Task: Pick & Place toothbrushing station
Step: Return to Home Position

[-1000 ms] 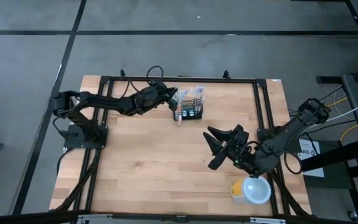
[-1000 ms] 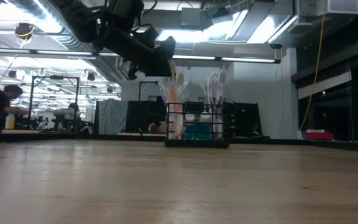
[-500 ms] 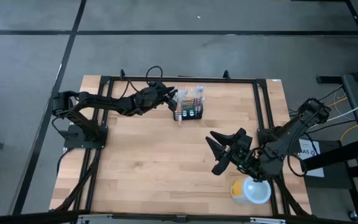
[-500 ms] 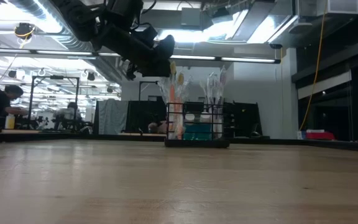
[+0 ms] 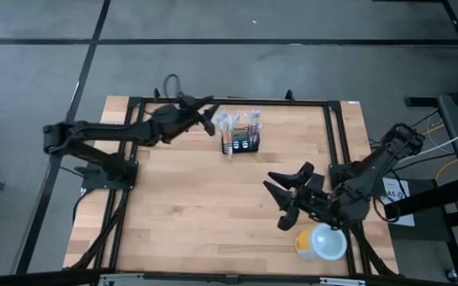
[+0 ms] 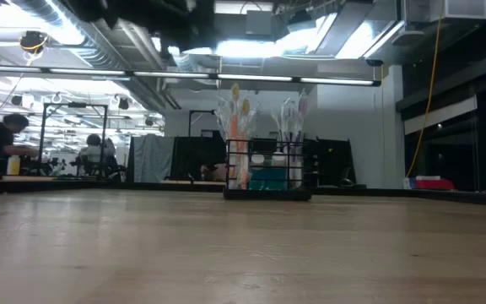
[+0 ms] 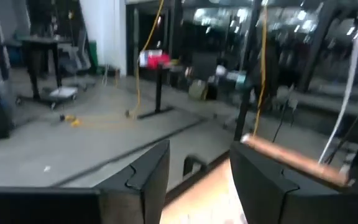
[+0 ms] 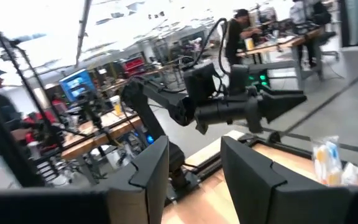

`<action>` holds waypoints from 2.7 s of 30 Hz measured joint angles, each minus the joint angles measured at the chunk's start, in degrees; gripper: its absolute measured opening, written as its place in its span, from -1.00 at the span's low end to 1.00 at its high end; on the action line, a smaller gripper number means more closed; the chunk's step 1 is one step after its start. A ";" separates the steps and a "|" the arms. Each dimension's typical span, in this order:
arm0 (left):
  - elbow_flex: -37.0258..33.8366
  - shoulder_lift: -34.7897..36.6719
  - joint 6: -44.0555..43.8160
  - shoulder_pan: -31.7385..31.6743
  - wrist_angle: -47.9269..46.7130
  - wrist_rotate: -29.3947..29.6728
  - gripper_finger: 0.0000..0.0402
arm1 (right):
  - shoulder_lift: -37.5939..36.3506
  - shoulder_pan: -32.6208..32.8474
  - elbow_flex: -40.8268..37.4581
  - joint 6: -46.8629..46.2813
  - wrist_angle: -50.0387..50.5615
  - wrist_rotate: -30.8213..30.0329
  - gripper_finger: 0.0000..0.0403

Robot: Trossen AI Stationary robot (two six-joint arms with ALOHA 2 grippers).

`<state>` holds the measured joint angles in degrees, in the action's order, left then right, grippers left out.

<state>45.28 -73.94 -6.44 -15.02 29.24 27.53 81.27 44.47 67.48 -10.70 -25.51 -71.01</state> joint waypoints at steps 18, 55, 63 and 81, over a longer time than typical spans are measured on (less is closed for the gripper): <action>0.07 45.46 -1.18 -1.16 -34.96 -21.20 -0.27 | -23.36 -1.75 -7.62 -13.02 36.63 18.50 -0.26; -42.07 73.91 0.80 14.18 -19.10 -3.05 -0.28 | -36.78 -4.48 -66.88 -9.76 -17.30 14.18 -0.26; -42.05 73.91 -0.74 17.35 -26.74 1.51 -0.28 | -36.73 -3.91 -66.64 -6.49 -15.53 12.95 -0.26; -41.99 72.86 -24.80 18.05 -33.85 8.64 -0.28 | -36.73 -4.40 -66.64 -16.41 3.21 12.56 -0.26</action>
<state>3.29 -1.08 -31.24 3.03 -4.62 36.17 44.53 40.07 0.84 -27.12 -22.30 -58.45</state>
